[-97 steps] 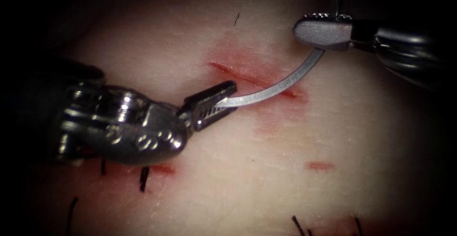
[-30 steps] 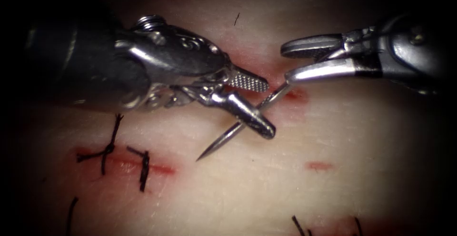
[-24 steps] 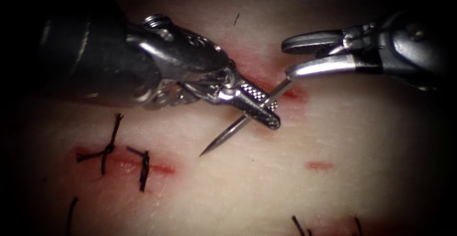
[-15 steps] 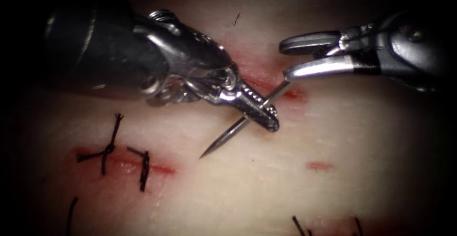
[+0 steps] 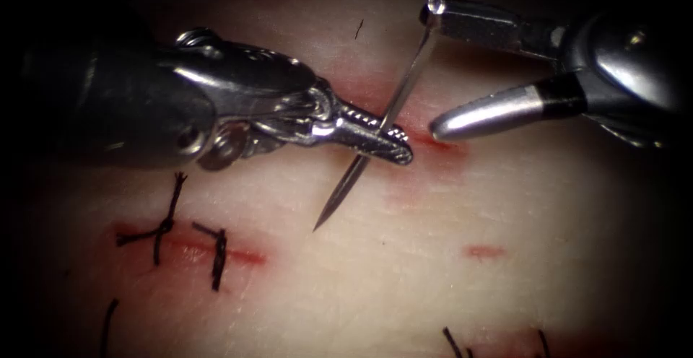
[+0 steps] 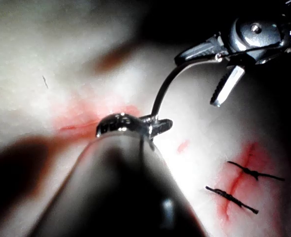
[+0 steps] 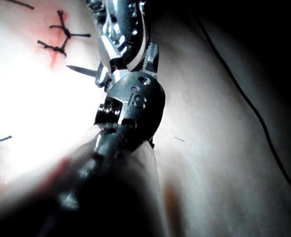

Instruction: Wound Closure

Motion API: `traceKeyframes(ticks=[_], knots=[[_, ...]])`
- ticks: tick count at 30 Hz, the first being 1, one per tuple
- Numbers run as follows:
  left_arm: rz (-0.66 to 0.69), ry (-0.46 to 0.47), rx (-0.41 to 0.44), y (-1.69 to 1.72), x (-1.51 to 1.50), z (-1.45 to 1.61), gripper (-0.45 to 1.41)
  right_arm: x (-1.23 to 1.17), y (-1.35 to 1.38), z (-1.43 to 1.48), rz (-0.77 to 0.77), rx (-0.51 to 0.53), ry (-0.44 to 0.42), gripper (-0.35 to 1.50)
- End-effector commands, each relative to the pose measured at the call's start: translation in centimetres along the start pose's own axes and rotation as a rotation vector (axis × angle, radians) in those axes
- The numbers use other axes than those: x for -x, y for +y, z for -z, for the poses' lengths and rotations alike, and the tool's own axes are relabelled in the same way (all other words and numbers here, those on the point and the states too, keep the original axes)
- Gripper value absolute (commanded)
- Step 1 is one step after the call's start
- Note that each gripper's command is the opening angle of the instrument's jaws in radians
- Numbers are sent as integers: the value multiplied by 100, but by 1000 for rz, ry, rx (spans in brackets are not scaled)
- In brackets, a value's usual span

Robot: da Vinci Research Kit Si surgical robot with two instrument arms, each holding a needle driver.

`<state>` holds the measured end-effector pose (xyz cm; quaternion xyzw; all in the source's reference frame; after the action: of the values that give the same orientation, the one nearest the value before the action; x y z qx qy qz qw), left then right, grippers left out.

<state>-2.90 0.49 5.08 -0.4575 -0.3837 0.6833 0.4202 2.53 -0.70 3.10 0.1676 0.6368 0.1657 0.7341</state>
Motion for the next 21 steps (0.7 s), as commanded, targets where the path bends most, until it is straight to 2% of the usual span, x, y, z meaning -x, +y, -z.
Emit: traceKeyframes(ticks=[1, 7, 14, 17, 21], knots=[[-4, 14, -11, -4, 1, -7, -45, -5, 4, -11, -34, 48, 14, 84], [-20, 83, -74, 0, 6, -10, -45, -9, 3, -18, -92, 210, -20, 73], [-53, 125, -120, 3, 9, -12, -45, -8, 5, -22, -106, 337, -49, 73], [-53, 137, -136, 4, 9, -13, -45, -5, 5, -24, -107, 371, -62, 81], [-54, 148, -143, 4, 8, -14, -45, -2, 2, -29, -113, 411, -75, 63]])
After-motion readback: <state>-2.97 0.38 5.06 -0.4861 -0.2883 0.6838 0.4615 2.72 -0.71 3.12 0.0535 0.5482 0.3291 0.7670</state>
